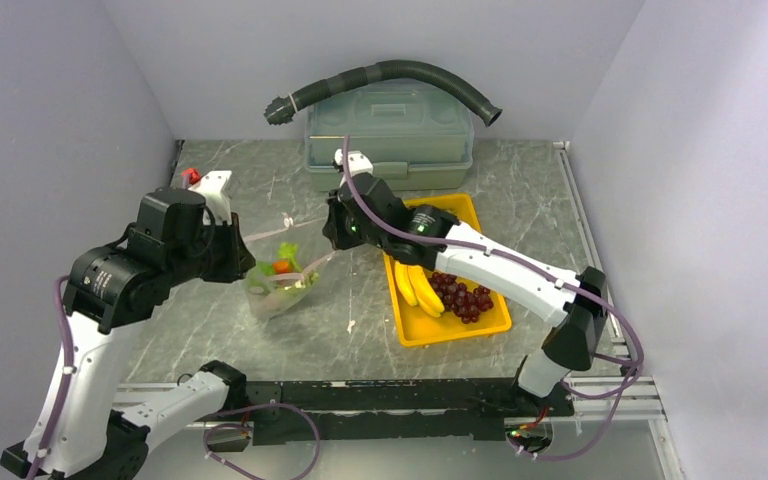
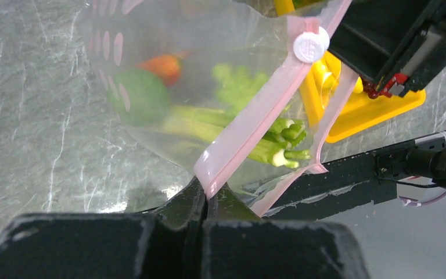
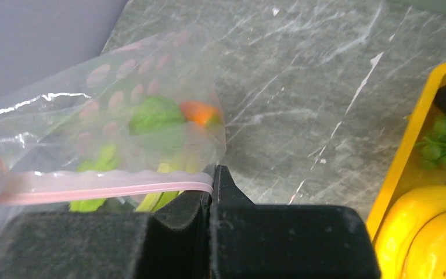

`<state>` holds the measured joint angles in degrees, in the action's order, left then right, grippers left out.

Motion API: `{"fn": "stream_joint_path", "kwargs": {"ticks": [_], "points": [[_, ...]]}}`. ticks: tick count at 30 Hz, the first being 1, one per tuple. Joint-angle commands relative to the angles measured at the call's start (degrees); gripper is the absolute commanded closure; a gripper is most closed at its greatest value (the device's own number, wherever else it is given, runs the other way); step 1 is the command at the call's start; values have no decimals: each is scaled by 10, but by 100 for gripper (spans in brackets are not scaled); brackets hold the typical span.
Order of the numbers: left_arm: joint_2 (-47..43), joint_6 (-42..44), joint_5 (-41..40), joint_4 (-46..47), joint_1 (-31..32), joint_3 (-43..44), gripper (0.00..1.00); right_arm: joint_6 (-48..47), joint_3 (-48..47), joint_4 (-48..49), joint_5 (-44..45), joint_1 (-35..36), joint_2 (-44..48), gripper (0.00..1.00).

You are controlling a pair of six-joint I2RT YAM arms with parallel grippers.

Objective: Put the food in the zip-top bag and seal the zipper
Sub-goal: Adjust the zipper food storage bag at the center of the board.

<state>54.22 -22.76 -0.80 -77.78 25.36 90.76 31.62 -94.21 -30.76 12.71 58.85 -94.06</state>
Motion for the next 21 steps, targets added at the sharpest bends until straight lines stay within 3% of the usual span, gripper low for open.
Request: {"fn": "stream_joint_path", "kwargs": {"ticks": [1, 12, 19, 21], "points": [[-9, -2, -31, -38, -3, 39, 100, 18, 53, 17, 6, -20, 35, 100], [38, 17, -1, -5, -3, 30, 100, 67, 173, 94, -36, -24, 33, 100], [47, 16, 35, 45, -3, -27, 100, 74, 237, 105, -34, -43, 51, 100], [47, 14, 40, 59, -3, -42, 100, 72, 244, 101, -30, -46, 61, 91]]}}
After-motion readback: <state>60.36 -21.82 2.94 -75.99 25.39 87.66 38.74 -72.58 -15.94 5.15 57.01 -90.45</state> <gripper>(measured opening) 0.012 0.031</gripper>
